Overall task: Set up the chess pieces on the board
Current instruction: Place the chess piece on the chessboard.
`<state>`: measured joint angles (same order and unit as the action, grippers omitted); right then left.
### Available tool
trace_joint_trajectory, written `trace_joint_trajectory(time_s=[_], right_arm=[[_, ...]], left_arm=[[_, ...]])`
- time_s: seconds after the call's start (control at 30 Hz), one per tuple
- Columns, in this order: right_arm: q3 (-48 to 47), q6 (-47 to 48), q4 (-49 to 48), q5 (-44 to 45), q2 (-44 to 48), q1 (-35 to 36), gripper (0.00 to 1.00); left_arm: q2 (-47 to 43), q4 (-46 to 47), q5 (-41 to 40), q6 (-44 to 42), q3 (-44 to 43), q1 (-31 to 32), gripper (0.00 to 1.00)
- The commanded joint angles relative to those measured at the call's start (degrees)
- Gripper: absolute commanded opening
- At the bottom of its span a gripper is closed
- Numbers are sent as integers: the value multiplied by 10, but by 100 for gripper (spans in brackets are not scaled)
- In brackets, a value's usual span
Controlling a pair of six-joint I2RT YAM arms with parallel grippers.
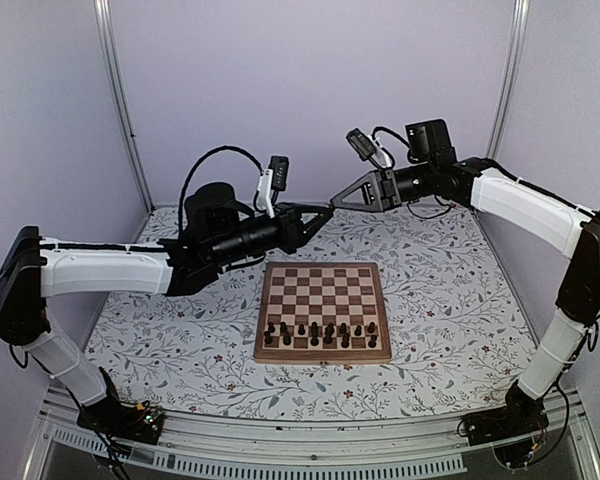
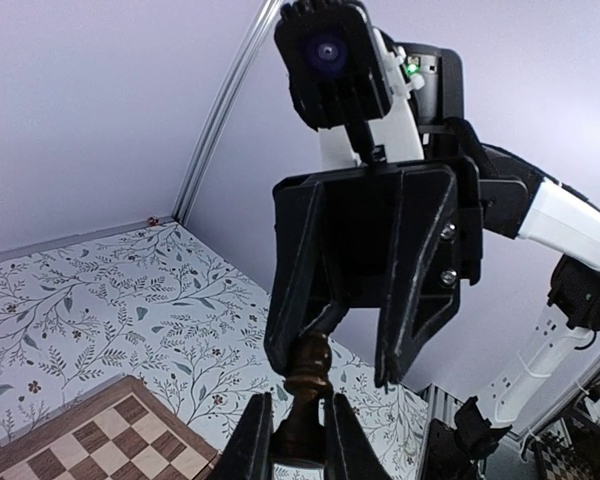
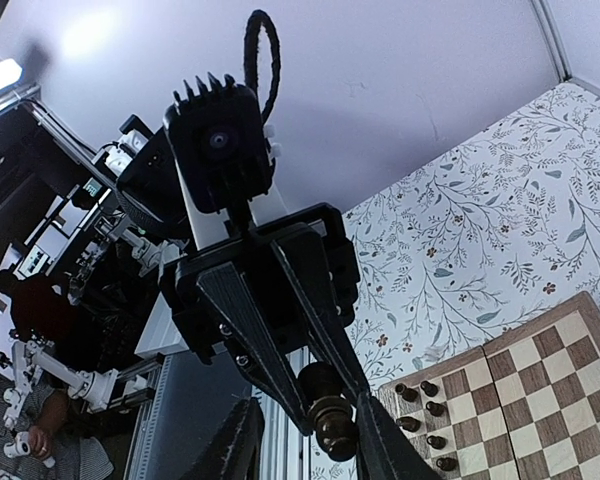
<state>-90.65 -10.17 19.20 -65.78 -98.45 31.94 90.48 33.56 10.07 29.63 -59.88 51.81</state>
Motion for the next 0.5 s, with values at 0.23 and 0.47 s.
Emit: trace_joint_trajectory(time_s=[0.23, 0.47], right_arm=[[14, -10, -29, -36, 2, -1, 13], [-2, 64, 29, 27, 8, -6, 5]], left_arm=[[28, 19, 0, 9, -25, 7, 6], [16, -50, -9, -22, -39, 7, 30]])
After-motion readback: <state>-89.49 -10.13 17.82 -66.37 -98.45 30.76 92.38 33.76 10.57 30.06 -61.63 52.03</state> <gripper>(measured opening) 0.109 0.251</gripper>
